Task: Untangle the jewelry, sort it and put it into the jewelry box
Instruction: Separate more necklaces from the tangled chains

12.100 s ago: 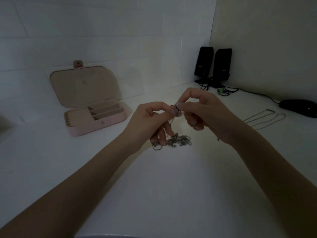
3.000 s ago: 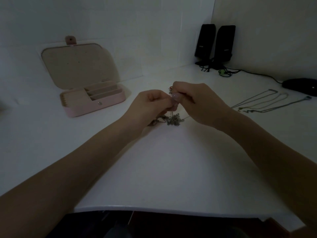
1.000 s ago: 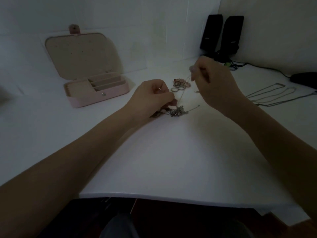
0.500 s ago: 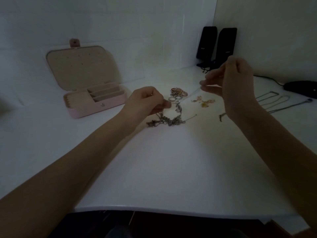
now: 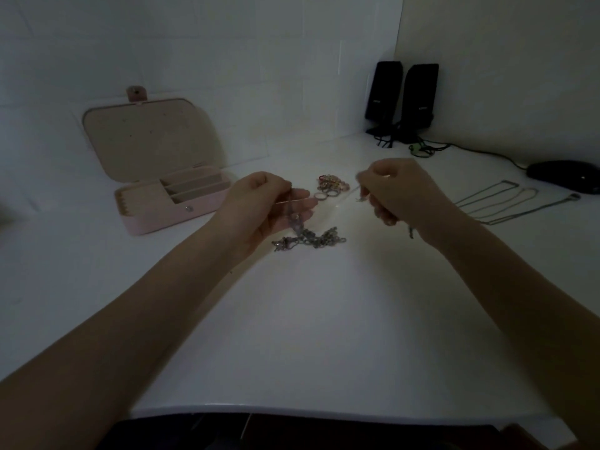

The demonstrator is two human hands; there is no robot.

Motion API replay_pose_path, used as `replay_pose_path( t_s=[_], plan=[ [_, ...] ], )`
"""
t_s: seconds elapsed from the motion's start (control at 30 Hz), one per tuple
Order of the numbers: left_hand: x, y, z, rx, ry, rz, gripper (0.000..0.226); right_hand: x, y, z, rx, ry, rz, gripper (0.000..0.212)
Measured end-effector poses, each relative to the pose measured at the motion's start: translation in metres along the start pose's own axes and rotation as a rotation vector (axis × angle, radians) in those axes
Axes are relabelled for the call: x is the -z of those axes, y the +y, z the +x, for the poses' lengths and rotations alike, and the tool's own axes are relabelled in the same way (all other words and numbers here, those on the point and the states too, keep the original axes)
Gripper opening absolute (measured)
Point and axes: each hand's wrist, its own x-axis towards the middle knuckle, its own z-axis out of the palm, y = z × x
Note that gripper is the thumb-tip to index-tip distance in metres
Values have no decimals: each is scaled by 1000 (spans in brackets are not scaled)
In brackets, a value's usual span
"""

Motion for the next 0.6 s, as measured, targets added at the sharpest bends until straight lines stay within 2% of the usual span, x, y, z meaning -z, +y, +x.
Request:
replay_pose_path(
  t_s=[0.07, 0.13, 0.23, 0.3, 0.4, 0.6],
  plan=[
    [2, -1, -1, -37, -10, 93, 7, -2, 5, 1, 87, 10, -264, 23],
    [2, -3, -2, -88, -10, 210, 13, -3, 7, 1, 142, 24, -379, 13],
    [-1, -4, -4, -159, -26, 267, 15, -8, 3, -1, 136, -37, -185, 21],
    [-3, -4, -5, -204, -33, 284, 17, -15, -5, -9, 81, -197, -32, 20],
    [-4, -4, -5, -241, -47, 264, 17, -26, -8, -19, 67, -376, -13, 13],
    [-6, -2, -8, -207, -64, 150, 18, -39, -9, -21, 7, -361, 204, 21]
  ],
)
